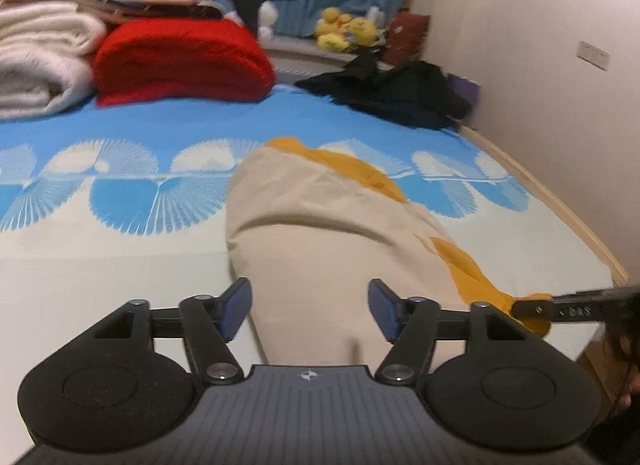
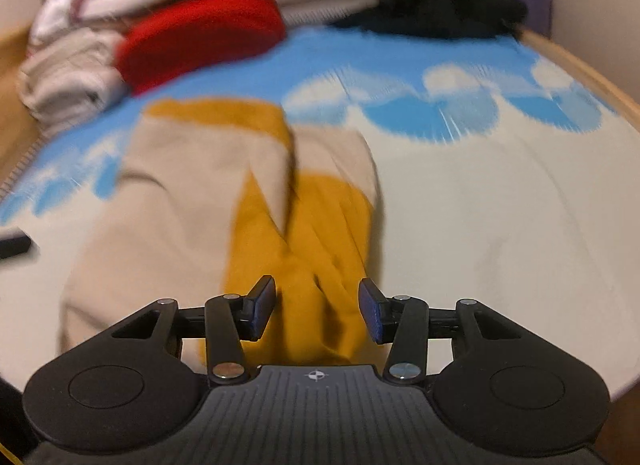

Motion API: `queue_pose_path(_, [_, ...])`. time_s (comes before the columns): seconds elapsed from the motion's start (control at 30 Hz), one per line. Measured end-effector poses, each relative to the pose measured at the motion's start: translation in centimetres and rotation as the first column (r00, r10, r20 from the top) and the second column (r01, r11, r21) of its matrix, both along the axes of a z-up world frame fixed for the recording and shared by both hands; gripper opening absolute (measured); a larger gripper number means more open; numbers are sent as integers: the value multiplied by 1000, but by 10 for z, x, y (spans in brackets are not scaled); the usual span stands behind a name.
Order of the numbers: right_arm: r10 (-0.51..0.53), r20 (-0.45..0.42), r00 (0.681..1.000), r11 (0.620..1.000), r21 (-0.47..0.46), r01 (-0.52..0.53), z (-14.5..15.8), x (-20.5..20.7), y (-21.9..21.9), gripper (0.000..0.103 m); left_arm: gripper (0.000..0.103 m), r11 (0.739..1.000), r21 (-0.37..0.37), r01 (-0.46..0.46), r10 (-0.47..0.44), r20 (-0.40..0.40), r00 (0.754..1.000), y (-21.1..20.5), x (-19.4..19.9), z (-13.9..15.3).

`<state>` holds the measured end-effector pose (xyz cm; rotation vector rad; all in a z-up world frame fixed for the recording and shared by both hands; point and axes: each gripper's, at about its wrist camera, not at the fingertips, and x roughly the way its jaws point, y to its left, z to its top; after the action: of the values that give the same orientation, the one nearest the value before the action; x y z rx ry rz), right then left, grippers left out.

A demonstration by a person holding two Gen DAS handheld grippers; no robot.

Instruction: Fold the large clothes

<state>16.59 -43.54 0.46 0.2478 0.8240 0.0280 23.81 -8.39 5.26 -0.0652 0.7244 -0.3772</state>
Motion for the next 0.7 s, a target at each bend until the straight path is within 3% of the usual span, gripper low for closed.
queue_pose_path(0.03, [2, -9, 1000, 1000, 7, -2, -2, 2, 2, 44, 71, 1000, 4, -6, 6, -29, 1000, -1, 4, -5])
queue_pose_path(0.07, [16, -5, 1000, 1000, 14, -16, -1, 1, 6, 29, 71, 1000, 13, -8, 9, -53, 999, -2, 8, -8])
queue_pose_path(0.13, [60, 29, 998, 998, -10, -60, 4, -2, 16, 10, 71, 999, 43, -11, 15, -86, 996, -6, 11, -13])
queue_pose_path(0.23, [101, 98, 990, 993, -73, -94, 16, -15, 24, 4, 72, 997, 52, -50, 55, -98, 994, -3, 8, -17])
queue_pose_path(0.33, [54, 213, 976, 998, 13, -59, 37, -33, 5, 2, 78, 997, 7, -83, 84, -98, 992, -2, 3, -17])
queue_pose_path(0.43, [-20, 282, 959, 999, 52, 5, 51, -56, -18, 0, 79, 999, -7, -45, 44, -105, 994, -11, -1, -19])
queue_pose_path(0.5, [-53, 229, 972, 997, 64, 40, 44, -64, -34, 0, 81, 1000, -5, -4, 4, -111, 994, -21, -4, -21])
queue_pose_path(0.63, [-41, 8, 999, 997, -58, 42, 5, -61, -40, 0, 81, 999, 21, 46, -43, -113, 993, -35, -10, -26])
queue_pose_path(0.7, [-52, -43, 998, 996, -75, 49, -7, -59, -44, 0, 81, 999, 30, 41, -38, -112, 993, -36, -11, -28])
